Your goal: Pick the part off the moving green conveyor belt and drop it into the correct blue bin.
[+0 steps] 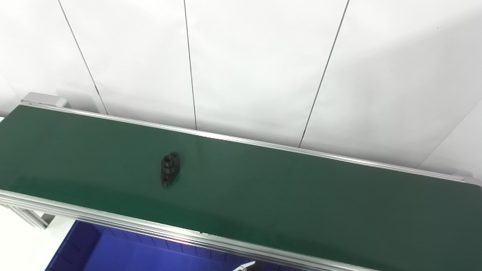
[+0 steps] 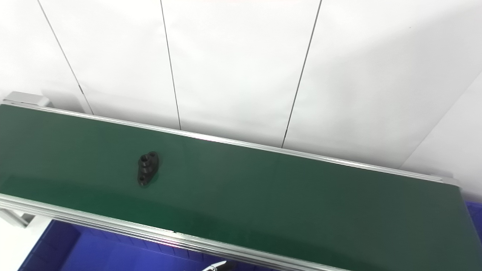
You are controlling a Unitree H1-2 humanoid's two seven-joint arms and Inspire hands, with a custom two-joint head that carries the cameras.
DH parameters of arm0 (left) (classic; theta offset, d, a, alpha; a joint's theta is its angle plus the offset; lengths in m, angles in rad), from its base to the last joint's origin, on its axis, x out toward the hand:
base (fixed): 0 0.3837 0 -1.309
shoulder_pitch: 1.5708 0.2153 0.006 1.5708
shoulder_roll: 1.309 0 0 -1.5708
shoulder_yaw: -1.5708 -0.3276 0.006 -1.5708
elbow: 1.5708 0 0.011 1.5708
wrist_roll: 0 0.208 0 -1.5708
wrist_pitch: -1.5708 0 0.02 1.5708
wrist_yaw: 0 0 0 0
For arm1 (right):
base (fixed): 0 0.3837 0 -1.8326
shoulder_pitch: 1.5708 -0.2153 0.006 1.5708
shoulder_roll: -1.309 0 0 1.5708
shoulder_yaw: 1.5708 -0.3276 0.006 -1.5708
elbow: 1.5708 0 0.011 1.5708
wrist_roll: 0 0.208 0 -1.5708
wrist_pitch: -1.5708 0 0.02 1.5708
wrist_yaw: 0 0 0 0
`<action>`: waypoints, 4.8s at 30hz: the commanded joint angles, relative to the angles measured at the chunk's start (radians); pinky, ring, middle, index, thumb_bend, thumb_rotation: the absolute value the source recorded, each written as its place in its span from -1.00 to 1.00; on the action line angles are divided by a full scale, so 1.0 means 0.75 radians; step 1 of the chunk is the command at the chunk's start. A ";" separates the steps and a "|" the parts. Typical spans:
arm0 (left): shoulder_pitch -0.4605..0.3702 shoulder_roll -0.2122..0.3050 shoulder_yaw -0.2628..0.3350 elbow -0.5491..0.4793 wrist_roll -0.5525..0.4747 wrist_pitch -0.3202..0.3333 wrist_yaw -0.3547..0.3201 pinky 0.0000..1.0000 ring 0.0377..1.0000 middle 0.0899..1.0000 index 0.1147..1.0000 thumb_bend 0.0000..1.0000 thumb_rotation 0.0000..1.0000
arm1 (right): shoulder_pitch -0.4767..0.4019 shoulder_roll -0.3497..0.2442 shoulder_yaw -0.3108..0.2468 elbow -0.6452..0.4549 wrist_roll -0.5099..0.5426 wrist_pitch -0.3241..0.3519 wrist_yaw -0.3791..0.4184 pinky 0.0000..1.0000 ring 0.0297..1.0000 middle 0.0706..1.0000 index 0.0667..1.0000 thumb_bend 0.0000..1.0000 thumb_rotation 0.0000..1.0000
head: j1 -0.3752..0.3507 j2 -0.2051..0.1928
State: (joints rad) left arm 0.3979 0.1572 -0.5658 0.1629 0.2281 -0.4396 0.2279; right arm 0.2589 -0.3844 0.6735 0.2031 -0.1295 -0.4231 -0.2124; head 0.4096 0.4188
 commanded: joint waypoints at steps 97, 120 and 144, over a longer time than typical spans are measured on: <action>-0.078 -0.014 -0.058 0.063 -0.028 -0.040 0.072 0.70 0.77 0.76 0.69 1.00 0.88 | -0.627 0.695 -0.455 -0.301 -0.698 0.617 0.134 0.03 0.28 0.61 0.82 0.63 0.56 | -0.018 0.000; -0.088 -0.024 -0.080 0.070 -0.035 -0.040 0.086 0.75 0.78 0.77 0.69 1.00 0.87 | -0.995 0.427 -0.271 -0.090 -0.702 0.516 0.463 0.21 0.52 0.70 0.80 0.85 0.68 | 0.008 0.006; -0.069 -0.031 -0.092 0.051 -0.026 -0.040 0.103 0.74 0.76 0.75 0.69 1.00 0.85 | -1.263 0.352 -0.147 0.431 -0.769 0.341 0.484 0.14 0.50 0.66 0.74 0.98 0.45 | 0.031 0.022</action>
State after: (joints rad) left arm 0.3371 0.1500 -0.6193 0.2156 0.1892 -0.4587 0.3090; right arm -0.6316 -0.1252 0.5638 0.5321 -0.7013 -0.1185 0.1675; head 0.4326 0.4341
